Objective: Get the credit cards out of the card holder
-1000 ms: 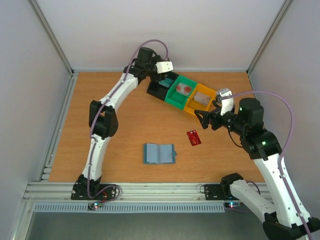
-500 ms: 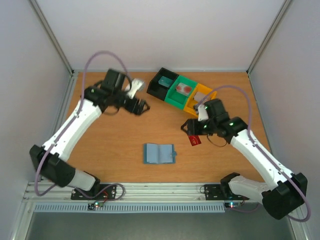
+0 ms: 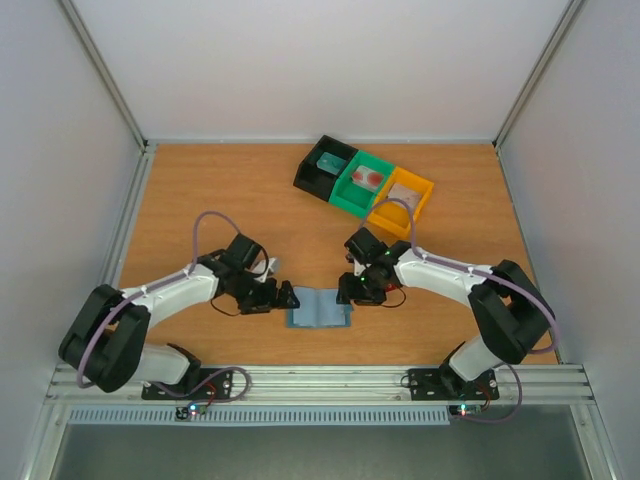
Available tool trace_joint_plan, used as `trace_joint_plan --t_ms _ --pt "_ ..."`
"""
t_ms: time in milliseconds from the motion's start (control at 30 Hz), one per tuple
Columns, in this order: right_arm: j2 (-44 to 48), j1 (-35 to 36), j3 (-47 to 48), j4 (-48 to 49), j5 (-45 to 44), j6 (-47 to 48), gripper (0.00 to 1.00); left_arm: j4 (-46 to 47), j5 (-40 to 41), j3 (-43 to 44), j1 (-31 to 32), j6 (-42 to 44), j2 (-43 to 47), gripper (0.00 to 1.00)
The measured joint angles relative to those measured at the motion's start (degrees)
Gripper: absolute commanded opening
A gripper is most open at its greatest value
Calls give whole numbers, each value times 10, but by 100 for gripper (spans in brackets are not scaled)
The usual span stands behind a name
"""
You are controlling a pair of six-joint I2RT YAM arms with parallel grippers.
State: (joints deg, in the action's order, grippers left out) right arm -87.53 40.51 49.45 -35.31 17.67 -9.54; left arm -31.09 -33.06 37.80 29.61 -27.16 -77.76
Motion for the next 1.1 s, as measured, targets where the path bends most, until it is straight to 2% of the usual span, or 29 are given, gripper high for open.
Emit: trace_joint_plan --t_ms 233,300,367,400,500,567,700,833,1100 --pt "-41 2 0 31 28 -19 46 165 -44 -67 11 -71 -11 98" --pt "-48 3 0 39 37 -23 43 203 -57 -71 19 -80 -22 92" --pt "-52 5 0 46 45 -25 40 235 -67 -75 34 -87 -33 80" --pt "-54 5 1 49 49 -25 39 245 -71 -77 39 -92 -36 69" --pt "-56 5 5 50 54 -24 36 274 -81 -82 50 -99 -44 22" --pt "-56 5 10 50 55 -23 36 283 -83 -83 52 -100 -45 2" --pt "-46 6 18 42 55 -16 38 293 -83 -86 51 -101 -43 0" --pt "6 6 35 -2 33 9 40 294 -80 -91 52 -98 -13 0" --pt "245 -1 118 -106 -11 115 40 328 -70 -83 51 -9 170 0"
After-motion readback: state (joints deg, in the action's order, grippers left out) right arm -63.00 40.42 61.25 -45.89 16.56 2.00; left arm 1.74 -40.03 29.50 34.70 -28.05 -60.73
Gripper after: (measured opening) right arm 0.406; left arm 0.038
